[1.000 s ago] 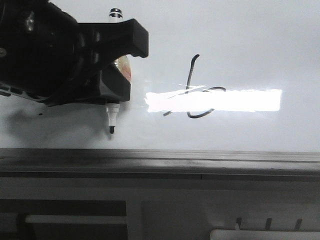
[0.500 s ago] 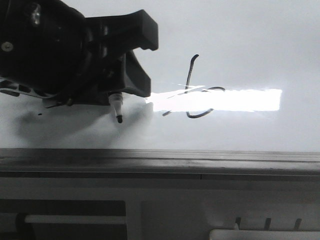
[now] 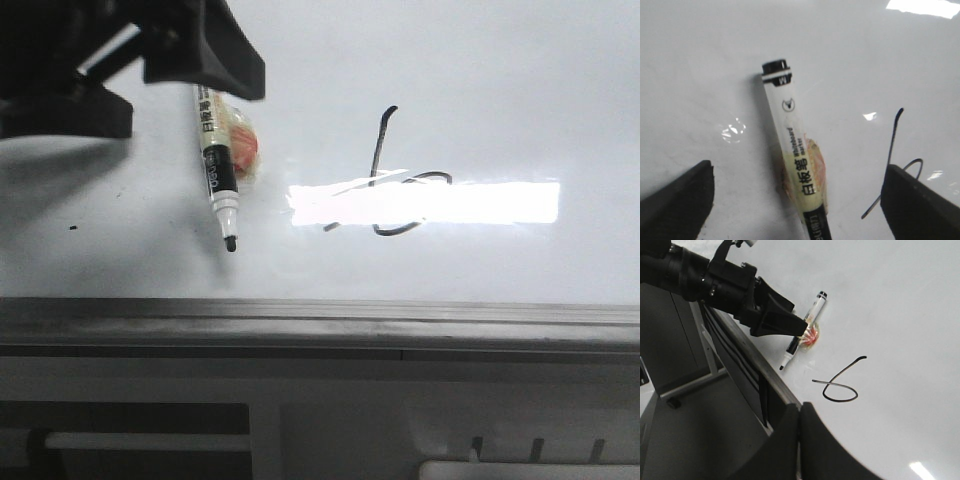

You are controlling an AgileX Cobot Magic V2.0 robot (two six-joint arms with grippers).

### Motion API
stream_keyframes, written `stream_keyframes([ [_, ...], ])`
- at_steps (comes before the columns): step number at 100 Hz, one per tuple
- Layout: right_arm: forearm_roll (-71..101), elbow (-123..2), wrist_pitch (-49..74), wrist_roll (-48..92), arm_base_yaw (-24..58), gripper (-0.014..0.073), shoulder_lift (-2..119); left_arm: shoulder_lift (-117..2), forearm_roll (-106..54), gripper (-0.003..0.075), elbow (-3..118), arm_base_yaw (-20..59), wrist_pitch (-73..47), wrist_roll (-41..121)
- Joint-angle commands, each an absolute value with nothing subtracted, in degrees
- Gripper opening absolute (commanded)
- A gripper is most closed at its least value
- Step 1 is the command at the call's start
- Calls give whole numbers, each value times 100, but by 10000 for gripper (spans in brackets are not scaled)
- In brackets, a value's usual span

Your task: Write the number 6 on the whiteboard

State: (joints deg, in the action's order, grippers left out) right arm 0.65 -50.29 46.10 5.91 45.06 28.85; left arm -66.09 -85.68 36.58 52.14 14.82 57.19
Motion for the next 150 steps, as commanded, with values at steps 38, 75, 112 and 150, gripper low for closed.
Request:
stream_keyframes([
  [38, -1224, -3992, 5068, 0, 4456, -61, -62, -3224, -8499, -4, 2223, 5221, 914, 6224],
  [75, -1253, -3893, 5149, 0, 4456, -64, -83, -2857, -8500, -19, 1947, 5221, 905, 6224],
  [112, -1253, -3893, 5159, 0, 4456, -64, -83, -2857, -8473, -19, 1907, 5221, 922, 6239],
  [150, -1253, -3893, 5159, 0, 4456, -64, -83, -1725, -4778, -19, 192, 4917, 2639, 5589],
])
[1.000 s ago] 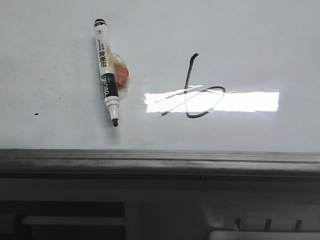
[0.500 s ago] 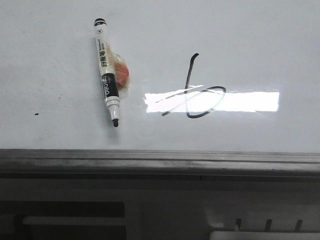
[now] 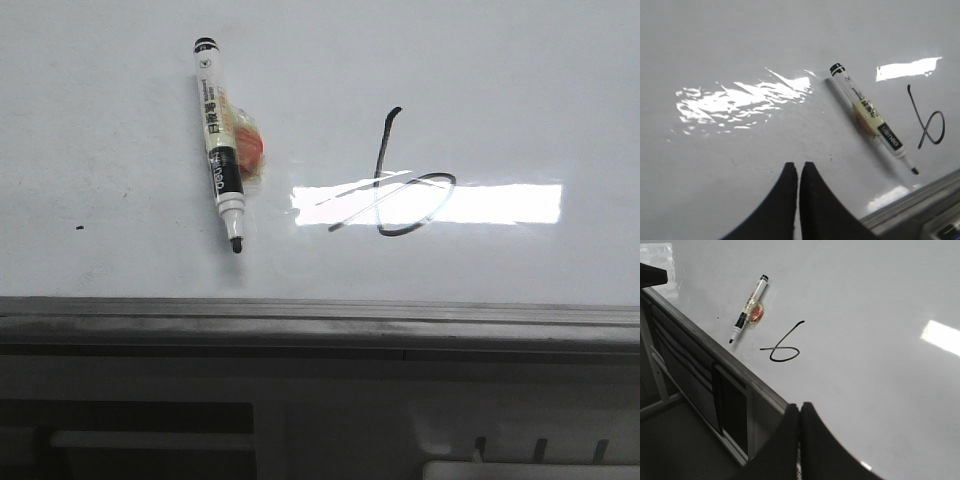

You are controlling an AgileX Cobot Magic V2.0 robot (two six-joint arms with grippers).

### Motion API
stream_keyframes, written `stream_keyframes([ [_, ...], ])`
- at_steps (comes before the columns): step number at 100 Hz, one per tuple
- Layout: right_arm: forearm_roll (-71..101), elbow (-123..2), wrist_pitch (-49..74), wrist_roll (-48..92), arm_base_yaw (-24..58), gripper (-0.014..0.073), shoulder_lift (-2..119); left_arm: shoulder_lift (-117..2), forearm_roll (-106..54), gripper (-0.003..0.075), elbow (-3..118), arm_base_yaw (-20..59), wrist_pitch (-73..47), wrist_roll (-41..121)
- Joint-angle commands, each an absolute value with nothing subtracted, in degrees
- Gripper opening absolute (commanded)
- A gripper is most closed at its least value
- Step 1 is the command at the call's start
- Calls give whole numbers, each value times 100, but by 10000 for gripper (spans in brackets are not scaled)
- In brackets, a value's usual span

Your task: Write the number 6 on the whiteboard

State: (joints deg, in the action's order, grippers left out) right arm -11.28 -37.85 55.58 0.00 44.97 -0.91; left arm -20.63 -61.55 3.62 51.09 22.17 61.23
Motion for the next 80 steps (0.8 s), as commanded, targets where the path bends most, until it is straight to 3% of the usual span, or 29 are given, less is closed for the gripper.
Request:
stream_keyframes([
  [1, -1253, -3893, 5159, 0, 4456, -64, -83, -1691, -4714, -19, 168, 4856, 2652, 5521],
  [17, -1253, -3893, 5159, 0, 4456, -64, -83, -1004, -3403, -19, -290, 3862, 2486, 3960],
  [30, -1253, -3893, 5159, 0, 4456, -64, -83, -653, -2254, -19, -278, 2744, 1635, 3068],
  [48, -1253, -3893, 5159, 0, 4456, -64, -83, -273, -455, -19, -278, 1443, 0, 383],
  [63, -1253, -3893, 5159, 0, 4456, -64, -83, -80, -405, -19, -278, 974, -1563, -220],
  [80, -1253, -3893, 5159, 0, 4456, -64, -83, 131, -571, -19, -278, 932, -1701, -308],
])
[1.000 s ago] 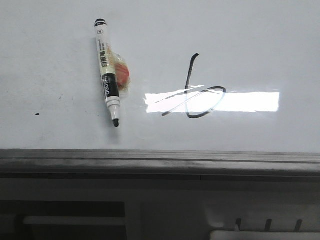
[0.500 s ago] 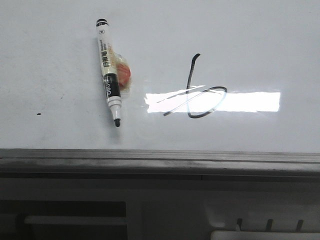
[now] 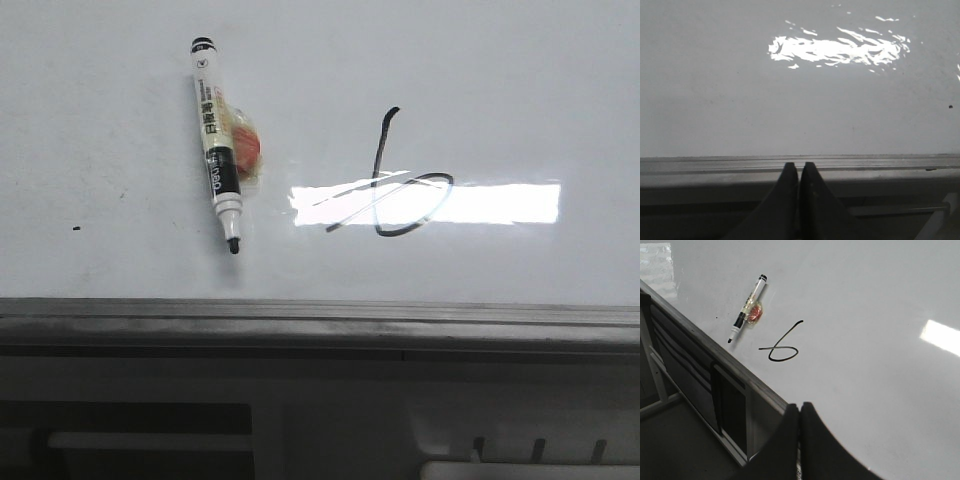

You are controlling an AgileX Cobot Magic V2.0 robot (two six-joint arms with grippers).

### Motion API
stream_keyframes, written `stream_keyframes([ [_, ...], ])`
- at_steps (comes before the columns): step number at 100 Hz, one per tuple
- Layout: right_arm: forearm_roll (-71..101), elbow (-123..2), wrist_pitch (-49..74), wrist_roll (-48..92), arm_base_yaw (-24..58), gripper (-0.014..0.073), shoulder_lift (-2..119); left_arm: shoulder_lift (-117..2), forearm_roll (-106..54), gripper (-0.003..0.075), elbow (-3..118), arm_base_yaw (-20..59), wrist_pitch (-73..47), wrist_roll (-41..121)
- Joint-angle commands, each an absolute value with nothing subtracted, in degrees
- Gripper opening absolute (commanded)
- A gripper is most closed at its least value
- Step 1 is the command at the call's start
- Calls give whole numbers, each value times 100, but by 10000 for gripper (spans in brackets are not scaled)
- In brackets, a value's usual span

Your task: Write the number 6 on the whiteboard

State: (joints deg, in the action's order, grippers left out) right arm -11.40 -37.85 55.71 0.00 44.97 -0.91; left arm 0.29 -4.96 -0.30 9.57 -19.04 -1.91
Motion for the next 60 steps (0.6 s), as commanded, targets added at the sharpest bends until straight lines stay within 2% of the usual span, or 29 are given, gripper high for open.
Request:
stream_keyframes([
  [1, -1253, -3893, 5159, 0, 4456, -64, -83, 140, -571, -19, -278, 932, -1701, -308],
  [60, -1253, -3893, 5159, 0, 4456, -64, -83, 204, -571, -19, -278, 932, -1701, -308],
])
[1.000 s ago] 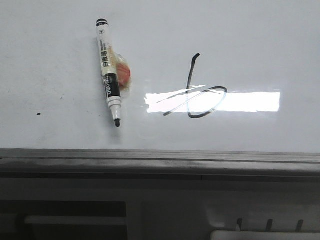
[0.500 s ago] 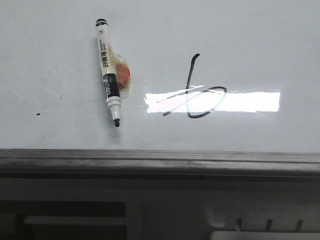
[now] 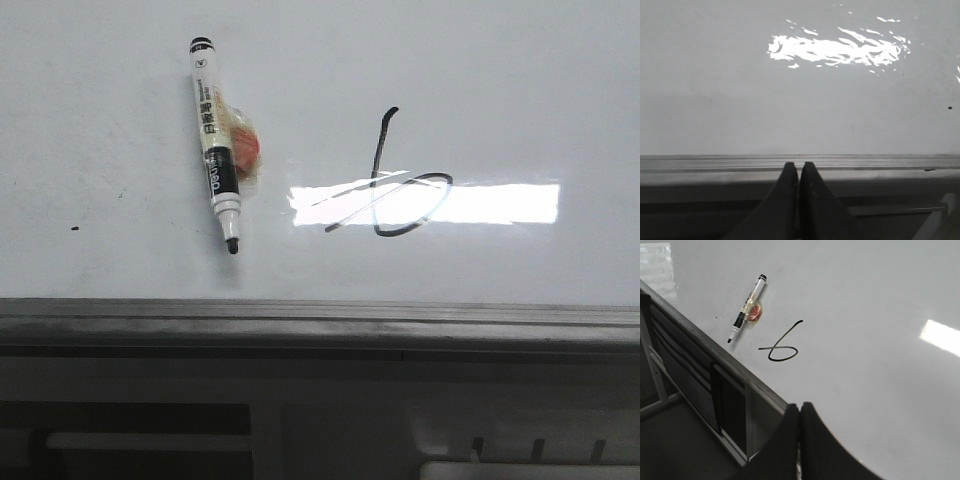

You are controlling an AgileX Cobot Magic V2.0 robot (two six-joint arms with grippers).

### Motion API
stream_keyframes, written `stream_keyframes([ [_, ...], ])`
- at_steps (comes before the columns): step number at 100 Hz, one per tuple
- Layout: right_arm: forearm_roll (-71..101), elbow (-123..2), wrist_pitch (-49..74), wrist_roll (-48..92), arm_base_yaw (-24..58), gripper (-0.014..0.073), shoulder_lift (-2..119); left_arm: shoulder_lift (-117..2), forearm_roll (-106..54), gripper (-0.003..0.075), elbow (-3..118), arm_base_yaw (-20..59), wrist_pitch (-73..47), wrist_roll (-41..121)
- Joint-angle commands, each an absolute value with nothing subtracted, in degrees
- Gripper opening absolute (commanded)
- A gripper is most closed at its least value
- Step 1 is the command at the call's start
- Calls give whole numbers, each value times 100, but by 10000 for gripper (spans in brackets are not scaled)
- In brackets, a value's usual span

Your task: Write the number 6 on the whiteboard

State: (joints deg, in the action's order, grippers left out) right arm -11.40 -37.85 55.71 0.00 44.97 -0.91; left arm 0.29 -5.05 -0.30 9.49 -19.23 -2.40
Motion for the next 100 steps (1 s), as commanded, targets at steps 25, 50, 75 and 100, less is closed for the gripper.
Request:
stream_keyframes([
  [25, -1662, -3535, 5199, 0, 4311, -64, -122, 204, -571, -19, -278, 932, -1701, -308],
  [50, -996, -1652, 1972, -692, 2182, -64, -122, 204, -571, -19, -278, 932, -1701, -308],
  [75, -411, 186, 356, -692, -188, -64, -165, 204, -571, -19, -278, 932, -1701, -308],
  [100, -411, 239, 1760, -692, -363, -64, -165, 204, -571, -19, -278, 932, -1701, -308],
])
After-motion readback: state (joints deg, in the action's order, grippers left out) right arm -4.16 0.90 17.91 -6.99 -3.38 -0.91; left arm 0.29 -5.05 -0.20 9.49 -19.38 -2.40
